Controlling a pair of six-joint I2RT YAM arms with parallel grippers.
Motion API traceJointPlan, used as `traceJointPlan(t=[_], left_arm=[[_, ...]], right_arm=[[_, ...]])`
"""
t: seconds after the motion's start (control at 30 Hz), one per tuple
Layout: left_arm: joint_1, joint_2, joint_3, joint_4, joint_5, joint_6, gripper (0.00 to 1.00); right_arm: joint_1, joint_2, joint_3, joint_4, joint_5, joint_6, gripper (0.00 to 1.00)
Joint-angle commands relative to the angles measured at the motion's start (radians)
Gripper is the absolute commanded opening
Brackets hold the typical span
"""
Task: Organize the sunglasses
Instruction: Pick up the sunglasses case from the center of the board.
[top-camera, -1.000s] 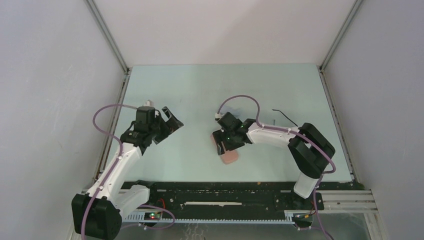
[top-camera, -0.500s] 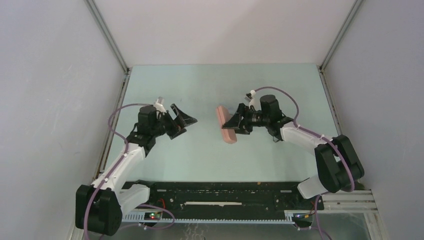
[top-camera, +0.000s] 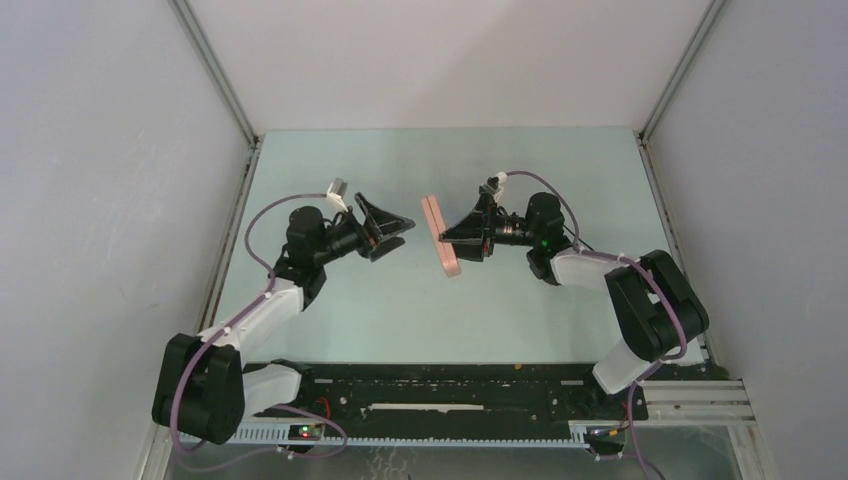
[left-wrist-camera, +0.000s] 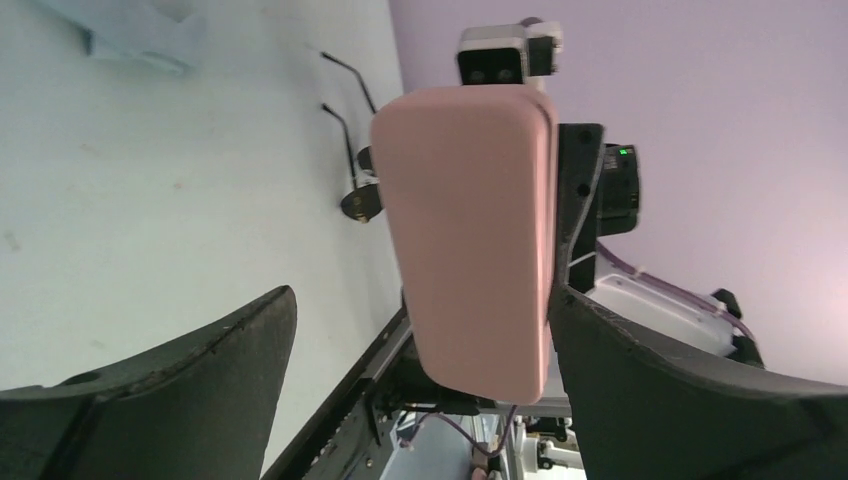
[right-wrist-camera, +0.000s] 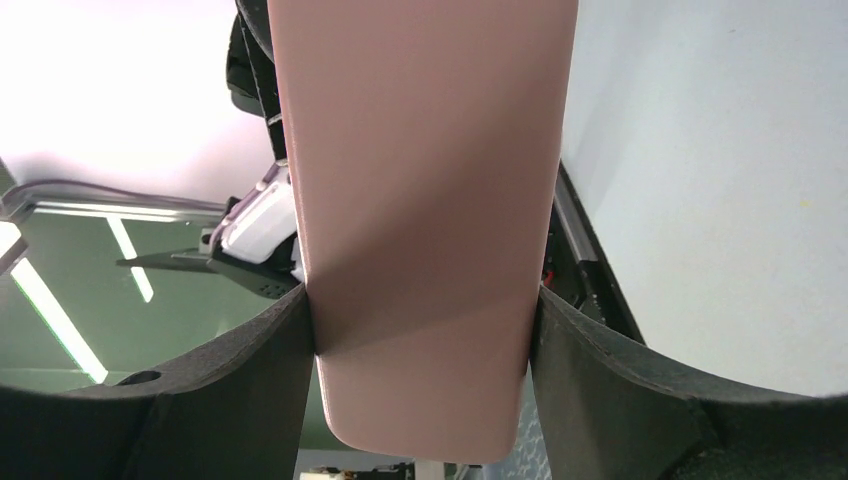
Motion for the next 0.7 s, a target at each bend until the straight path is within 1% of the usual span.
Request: traceJointPlan(t=[0.0, 0.23, 0.4, 0.67], left_arm=[[-0.017, 0.001, -0.013, 0.183, 0.043, -0.074, 1.0], [-0.045, 0.052, -0.025, 0.351, 0.045, -0.183, 1.0], [-0.074, 0.095, -0.018, 0.441, 0.041, -0.234, 1.0], [-0.092, 0.119, -0.011, 0.468, 0.037, -0.251, 1.0]], right_arm=[[0.006, 0.012, 0.0, 0.241, -0.049, 0.132, 0.31], [0.021, 0.058, 0.0, 0.411, -0.05, 0.251, 0.3], [0.038, 0.07, 0.0, 0.452, -0.05, 0.275, 0.28], [0.051, 0.071, 0.0, 0.484, -0.045, 0.3, 0.28]])
